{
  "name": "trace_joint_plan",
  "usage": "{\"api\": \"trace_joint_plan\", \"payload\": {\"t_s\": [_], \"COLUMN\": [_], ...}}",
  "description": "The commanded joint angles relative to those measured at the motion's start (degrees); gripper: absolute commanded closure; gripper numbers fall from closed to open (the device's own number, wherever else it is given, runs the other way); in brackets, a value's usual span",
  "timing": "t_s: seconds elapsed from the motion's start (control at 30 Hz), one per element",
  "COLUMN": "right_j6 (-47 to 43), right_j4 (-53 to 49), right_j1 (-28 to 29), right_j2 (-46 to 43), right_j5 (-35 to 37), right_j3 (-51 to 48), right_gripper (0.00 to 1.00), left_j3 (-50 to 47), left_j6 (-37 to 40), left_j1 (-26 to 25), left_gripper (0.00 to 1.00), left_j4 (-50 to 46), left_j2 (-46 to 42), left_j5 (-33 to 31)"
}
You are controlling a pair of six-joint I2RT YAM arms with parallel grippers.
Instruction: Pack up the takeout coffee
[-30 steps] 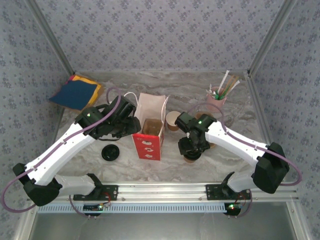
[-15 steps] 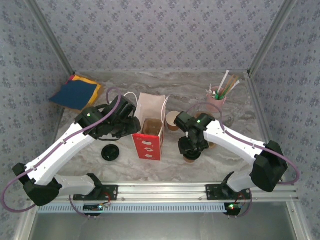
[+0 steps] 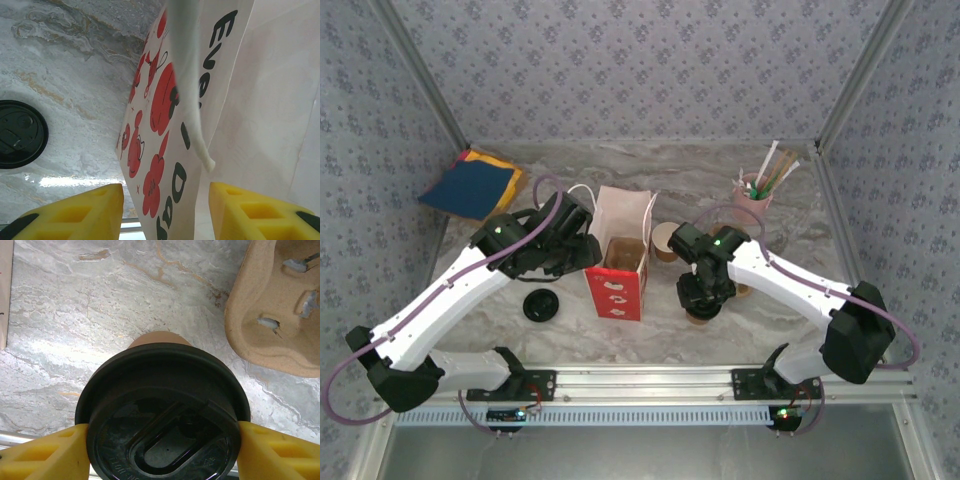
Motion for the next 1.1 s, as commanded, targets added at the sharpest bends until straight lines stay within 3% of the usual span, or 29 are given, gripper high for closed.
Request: {"api": "trace_joint_plan", "payload": {"t_s": [0.0,0.17,0.27,0.57,0.73,1.07], "right_j6": [0.11,0.71,1.07,2.96,3.21,4.15], "right_j4": [-2.27,-3.66,-4.92,-12.01,-18.00,-28.70], "right_j1": [0.16,0.15,0.14,0.18,0.04,0.16], "right_j2": [-0.56,-1.12,-1.74,-3.72,-4.22,-2.77], "right_j5": [-0.16,-0.42,-0.55,-0.67,-0.21,0.91], "right_j3": [1.77,2.63,3.80,11.60,18.42,33.60], "right_gripper": [0.32,0.32,0.32,0.32,0.32,0.31], "left_j3": [-0.02,0.86,2.39,10.29,14.57,7.69], "left_j6": [0.30,0.87,1.72,5.30,8.83,12.36], "left_j1": [0.15,0.34,0.83,3.43,6.61,19.93], "left_gripper": [0.51,0.49,0.38,0.20,0.19,0.20], "left_j4": [0.42,0.25,-0.72,-2.36,-5.05,-8.49], "left_j2": [-1.33,-1.20,-0.91,-0.62,0.12,-6.29], "left_j5": [-0.36,-0.27,-0.55,0.86,0.75,0.30]}}
